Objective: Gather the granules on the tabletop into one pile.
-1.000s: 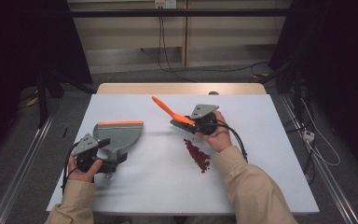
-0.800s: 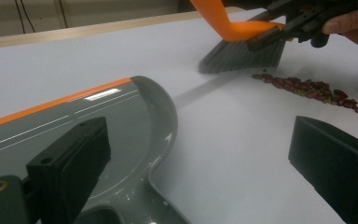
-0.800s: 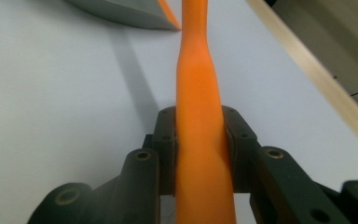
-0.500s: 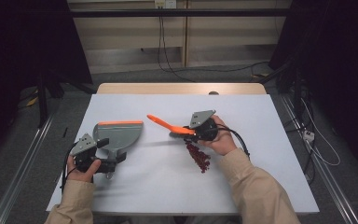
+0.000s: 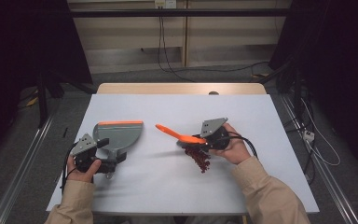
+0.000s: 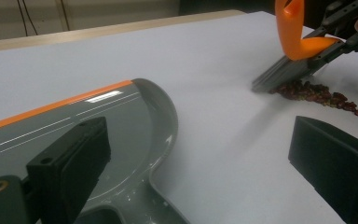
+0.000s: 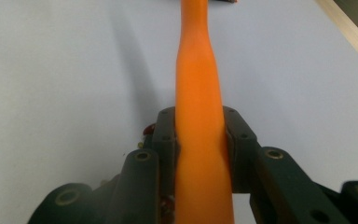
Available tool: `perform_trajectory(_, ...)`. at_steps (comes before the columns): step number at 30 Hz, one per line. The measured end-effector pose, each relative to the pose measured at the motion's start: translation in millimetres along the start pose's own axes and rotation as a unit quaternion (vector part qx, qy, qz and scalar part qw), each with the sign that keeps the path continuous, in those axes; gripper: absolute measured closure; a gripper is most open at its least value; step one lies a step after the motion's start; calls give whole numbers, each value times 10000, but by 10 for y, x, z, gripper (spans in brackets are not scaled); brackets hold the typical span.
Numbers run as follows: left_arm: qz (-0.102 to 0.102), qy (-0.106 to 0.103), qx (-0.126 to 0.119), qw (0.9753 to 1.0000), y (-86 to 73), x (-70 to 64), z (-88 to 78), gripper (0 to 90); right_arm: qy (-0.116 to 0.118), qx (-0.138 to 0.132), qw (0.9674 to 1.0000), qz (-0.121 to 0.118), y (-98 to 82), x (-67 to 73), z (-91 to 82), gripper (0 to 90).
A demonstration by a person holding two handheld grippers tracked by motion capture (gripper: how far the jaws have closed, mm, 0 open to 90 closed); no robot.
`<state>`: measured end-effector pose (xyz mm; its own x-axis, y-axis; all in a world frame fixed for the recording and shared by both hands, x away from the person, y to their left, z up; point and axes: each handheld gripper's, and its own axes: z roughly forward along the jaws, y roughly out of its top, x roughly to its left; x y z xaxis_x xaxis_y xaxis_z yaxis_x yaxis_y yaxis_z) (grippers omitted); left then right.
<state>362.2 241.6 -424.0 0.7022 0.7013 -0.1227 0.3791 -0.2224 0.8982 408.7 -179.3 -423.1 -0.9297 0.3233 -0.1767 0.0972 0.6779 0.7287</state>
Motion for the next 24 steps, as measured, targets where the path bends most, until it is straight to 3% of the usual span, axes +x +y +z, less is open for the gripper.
perform_trajectory(14, -6, 4, -15, 10000, 2, -3, 0, 53, -97, 2, 9994, 337, -138, 135, -223, 714)
perform_trajectory(17, -1, -8, -5, 10000, 3, -6, 7, 53, -171, -35, 9988, 461, -140, 107, -245, 714)
perform_trajectory(20, 18, -16, -8, 10000, 6, -10, 9, 53, -230, -243, 9974, 646, -135, 56, -248, 713)
perform_trajectory(24, 3, -18, 18, 10000, 1, -5, 15, 53, -347, -278, 9968, 660, -95, 1, -214, 713)
